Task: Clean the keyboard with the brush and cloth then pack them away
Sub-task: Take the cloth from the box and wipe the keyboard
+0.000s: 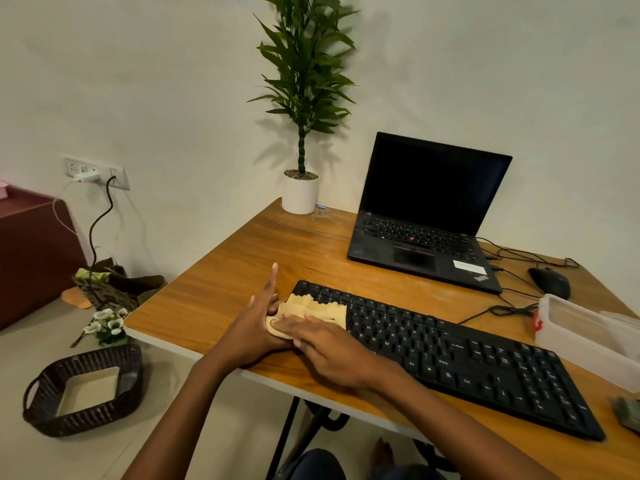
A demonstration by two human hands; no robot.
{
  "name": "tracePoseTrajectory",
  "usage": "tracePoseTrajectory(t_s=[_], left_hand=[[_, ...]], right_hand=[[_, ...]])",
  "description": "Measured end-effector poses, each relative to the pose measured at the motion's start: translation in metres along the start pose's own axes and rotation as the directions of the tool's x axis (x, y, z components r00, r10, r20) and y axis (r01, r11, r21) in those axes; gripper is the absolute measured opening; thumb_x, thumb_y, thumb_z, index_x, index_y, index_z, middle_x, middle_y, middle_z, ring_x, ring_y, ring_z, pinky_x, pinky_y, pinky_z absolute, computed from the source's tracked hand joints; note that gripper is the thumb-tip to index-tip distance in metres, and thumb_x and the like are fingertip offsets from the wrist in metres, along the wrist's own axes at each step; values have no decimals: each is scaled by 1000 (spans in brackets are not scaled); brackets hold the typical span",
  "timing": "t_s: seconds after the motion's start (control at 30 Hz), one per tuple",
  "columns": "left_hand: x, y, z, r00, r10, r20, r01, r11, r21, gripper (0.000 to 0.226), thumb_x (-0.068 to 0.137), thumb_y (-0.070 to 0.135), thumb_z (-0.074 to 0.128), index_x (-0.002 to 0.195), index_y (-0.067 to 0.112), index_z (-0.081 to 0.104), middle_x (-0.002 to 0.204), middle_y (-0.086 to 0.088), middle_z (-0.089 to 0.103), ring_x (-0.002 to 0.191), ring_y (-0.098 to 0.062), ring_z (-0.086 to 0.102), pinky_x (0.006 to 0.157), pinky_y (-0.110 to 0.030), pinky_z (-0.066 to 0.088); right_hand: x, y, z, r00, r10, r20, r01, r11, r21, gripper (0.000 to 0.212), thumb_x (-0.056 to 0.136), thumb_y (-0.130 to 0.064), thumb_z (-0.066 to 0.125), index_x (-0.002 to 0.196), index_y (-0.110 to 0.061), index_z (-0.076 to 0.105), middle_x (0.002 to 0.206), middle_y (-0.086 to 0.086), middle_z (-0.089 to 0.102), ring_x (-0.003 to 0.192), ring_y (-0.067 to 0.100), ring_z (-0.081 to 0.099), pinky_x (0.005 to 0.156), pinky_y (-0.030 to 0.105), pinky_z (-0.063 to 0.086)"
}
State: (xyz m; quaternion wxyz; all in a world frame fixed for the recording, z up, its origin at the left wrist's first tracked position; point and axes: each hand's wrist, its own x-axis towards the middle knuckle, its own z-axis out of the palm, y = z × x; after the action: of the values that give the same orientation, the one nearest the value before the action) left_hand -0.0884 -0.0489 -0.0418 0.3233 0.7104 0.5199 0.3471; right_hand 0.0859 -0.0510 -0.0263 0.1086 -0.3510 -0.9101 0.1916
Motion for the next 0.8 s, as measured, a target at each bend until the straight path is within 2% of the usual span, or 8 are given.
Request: tracePoseTrajectory(t_s=[0.17, 0.33, 0.4, 0.47, 0.57, 0.67, 0.73, 0.8], left_hand=[[-4, 0, 1, 1000, 16, -6, -16, 994, 109, 121, 68, 38, 79, 141, 36, -17, 143, 0, 43, 129, 7, 25, 117, -38, -8], [-5, 15, 3, 997, -32, -63, 38, 994, 101, 110, 73, 29, 77, 146, 32, -5, 143, 4, 40, 124, -2, -1, 115, -39, -6], [-5, 18, 3, 998, -42, -53, 46, 996, 82, 111, 69, 40, 78, 146, 33, -2, 145, 2, 39, 123, -3, 0, 115, -41, -6], [-5, 15, 3, 998, -56, -21, 57, 995, 78, 125, 49, 75, 71, 144, 40, -2, 143, 4, 42, 139, -13, 1, 116, -44, -7], [3, 5, 1, 994, -97, 42, 89, 984, 157, 139, 27, 95, 52, 143, 43, -4, 147, 2, 37, 145, -22, 8, 115, -47, -13], [8, 14, 5, 989, -122, 88, 80, 921, 382, 144, 25, 99, 42, 144, 39, -12, 158, -2, 7, 143, -20, -12, 102, -51, -27], [13, 32, 16, 983, -78, 169, -14, 874, 485, 146, 23, 103, 30, 146, 36, -11, 158, 3, -3, 139, -17, -23, 97, -54, -31], [19, 60, 35, 948, -36, 317, -129, 865, 484, 143, 28, 103, 30, 148, 33, -7, 157, 7, -5, 138, -13, -24, 96, -54, -34]], right_hand=[[-23, -9, -4, 997, 62, -50, -57, 994, 92, 43, 101, -17, 33, 142, -29, 34, 151, -2, 31, 142, 17, 21, 119, 37, 15], [-80, 6, -7, 996, 91, -27, -85, 982, 170, 40, 100, -28, 34, 130, -55, 35, 146, -23, 28, 139, -3, 14, 117, 28, 13], [-107, 11, -11, 988, 150, -31, -141, 967, 211, 42, 100, -26, 36, 123, -61, 34, 140, -36, 25, 129, -19, 7, 110, 9, 11], [-137, 16, -20, 967, 247, -65, -212, 917, 338, 43, 96, -32, 39, 116, -70, 40, 132, -48, 29, 126, -24, 8, 102, 2, 13], [-177, 21, -34, 914, 385, -129, -263, 804, 534, 38, 86, -36, 44, 107, -67, 52, 122, -43, 47, 120, -23, 33, 94, -1, 28], [-214, 32, -60, 721, 655, -227, -282, 576, 768, 34, 91, -14, 48, 96, -39, 69, 111, -15, 60, 101, 4, 54, 73, 8, 45], [-236, 44, -85, 443, 837, -320, -224, 450, 865, 26, 94, -12, 46, 104, -27, 65, 115, 2, 58, 99, 21, 54, 78, 30, 52], [-249, 53, -111, 155, 869, -469, -119, 488, 865, 29, 96, -17, 45, 120, -25, 58, 124, 4, 53, 106, 27, 51, 83, 46, 49]])
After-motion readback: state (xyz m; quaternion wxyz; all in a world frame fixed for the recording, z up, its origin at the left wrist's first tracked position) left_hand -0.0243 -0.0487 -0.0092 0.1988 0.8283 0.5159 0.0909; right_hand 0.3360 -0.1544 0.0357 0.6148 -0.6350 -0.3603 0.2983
